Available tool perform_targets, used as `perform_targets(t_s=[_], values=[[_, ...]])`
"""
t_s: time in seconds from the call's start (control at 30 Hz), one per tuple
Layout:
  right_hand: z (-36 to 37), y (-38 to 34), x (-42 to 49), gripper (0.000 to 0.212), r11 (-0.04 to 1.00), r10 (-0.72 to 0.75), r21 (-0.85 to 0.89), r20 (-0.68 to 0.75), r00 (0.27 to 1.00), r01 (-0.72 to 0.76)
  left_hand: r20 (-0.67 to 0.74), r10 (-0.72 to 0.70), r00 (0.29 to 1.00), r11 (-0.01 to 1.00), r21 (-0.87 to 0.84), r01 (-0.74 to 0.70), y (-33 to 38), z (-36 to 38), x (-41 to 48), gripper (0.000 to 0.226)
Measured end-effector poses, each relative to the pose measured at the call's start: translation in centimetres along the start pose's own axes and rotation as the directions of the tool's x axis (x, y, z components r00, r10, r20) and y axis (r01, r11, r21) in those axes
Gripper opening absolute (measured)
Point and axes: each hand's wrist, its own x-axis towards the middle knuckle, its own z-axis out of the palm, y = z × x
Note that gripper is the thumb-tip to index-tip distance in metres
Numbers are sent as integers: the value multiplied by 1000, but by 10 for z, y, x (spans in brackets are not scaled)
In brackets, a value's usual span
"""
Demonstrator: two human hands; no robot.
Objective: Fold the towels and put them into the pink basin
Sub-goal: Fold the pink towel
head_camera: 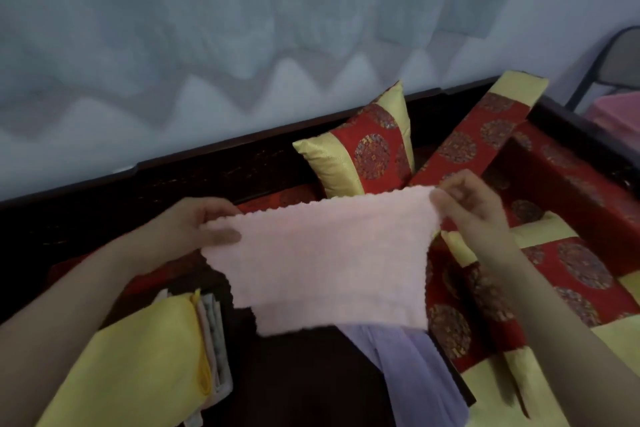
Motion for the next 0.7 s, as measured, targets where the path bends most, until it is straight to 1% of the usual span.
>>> perform_targets(t_s=[0.03, 0.07, 0.13, 0.17, 0.23, 0.3, 0.37, 0.43, 0.47, 0.53, 0.6, 0.7], values=[[-6, -19, 11, 14, 1000, -27, 4, -25, 999, 27, -33, 54, 998, 998, -33, -55, 15, -15, -7, 29], [-10, -30, 19, 14, 998, -55, -23, -5, 998, 55, -61, 106, 992, 992, -66, -110, 26, -25, -11, 34], [-17, -54, 37, 14, 984, -114, -130, 65, 991, 122, -139, 217, 966, 973, -48, -226, 49, -45, -21, 39], [-21, -67, 43, 14, 979, -131, -149, 71, 989, 140, -175, 266, 948, 963, 2, -270, 62, -54, -28, 39], [-26, -83, 56, 14, 972, -162, -163, 40, 986, 167, -261, 349, 900, 937, 79, -341, 78, -68, -35, 31], [-28, -88, 69, 14, 966, -172, -196, 2, 985, 169, -301, 381, 874, 924, 103, -367, 88, -77, -37, 22], [-29, -92, 78, 15, 962, -184, -209, -29, 983, 174, -311, 385, 869, 923, 158, -352, 94, -86, -40, 16], [-27, -93, 86, 15, 964, -178, -209, -58, 982, 163, -293, 357, 887, 926, 237, -294, 93, -92, -39, 13], [-25, -93, 88, 16, 965, -176, -210, -60, 983, 160, -278, 335, 901, 930, 250, -269, 91, -92, -39, 11], [-21, -91, 92, 15, 958, -178, -236, -56, 982, 160, -254, 282, 925, 951, 203, -234, 88, -90, -36, 12], [-17, -89, 96, 18, 954, -180, -254, -56, 982, 160, -261, 232, 937, 971, 118, -207, 85, -86, -34, 10], [-16, -89, 98, 15, 962, -155, -240, -88, 984, 131, -342, 145, 929, 981, -74, -181, 83, -84, -32, 8]])
